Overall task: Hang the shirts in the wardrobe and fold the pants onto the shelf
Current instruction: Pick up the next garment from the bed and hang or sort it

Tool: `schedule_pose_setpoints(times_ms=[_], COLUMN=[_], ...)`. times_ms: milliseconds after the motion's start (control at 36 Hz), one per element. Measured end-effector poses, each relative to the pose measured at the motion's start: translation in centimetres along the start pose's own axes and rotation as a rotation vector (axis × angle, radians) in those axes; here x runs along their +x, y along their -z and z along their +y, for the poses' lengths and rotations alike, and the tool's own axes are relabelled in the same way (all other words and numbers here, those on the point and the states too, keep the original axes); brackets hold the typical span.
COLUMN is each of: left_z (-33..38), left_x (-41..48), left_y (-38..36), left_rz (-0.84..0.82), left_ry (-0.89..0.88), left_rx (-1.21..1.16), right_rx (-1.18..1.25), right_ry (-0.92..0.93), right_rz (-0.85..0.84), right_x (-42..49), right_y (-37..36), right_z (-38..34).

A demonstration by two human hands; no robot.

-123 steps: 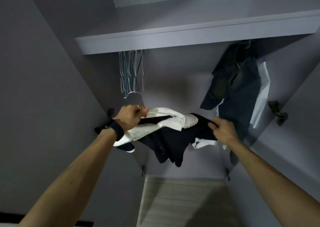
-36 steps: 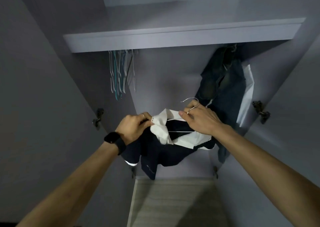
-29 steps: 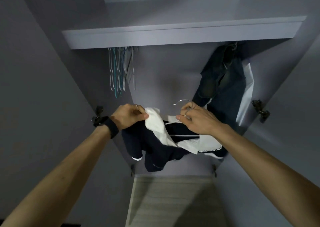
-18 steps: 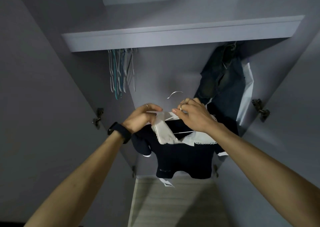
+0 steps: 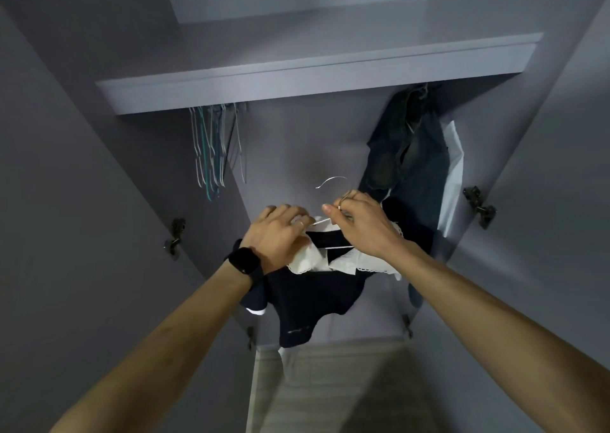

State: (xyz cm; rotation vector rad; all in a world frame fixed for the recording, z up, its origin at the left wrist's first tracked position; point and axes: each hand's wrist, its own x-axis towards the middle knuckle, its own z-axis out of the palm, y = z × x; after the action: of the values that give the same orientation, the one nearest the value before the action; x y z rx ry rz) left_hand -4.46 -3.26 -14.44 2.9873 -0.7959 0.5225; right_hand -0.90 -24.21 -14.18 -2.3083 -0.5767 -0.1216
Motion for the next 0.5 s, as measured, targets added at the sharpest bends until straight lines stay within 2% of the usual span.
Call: schedule_pose_setpoints(times_ms=[139, 222, 306, 361, 500], left_z=[2.7, 1.6, -0.4, -1.1, -0.4], left_x=[3.8, 4.4, 3.7, 3.2, 3.1], left_y=[1.8, 2.4, 2.4, 2.1, 1.1], left_rz=[-0.170, -0.257, -0.229, -0.210, -0.237], left_ry=[0.207, 0.226, 0.291, 0.353, 0.372], left_rx=[-0.358, -0.389, -0.443, -0.481, -0.484], right_rx=[0.064, 0.120, -0.121, -0.118, -0.106], right_ry=[0.006, -0.038, -0.108, -0.156, -0.042], right_rz=[0.076, 0.078, -0.112, -0.211, -0.039], right_x=[0.1, -0.8, -1.9, -2.8, -4.1], right_y=[0.1, 1.3, 3.1, 3.3, 1.0], right_z=[-0.4, 0.9, 4.4, 6.2, 6.9])
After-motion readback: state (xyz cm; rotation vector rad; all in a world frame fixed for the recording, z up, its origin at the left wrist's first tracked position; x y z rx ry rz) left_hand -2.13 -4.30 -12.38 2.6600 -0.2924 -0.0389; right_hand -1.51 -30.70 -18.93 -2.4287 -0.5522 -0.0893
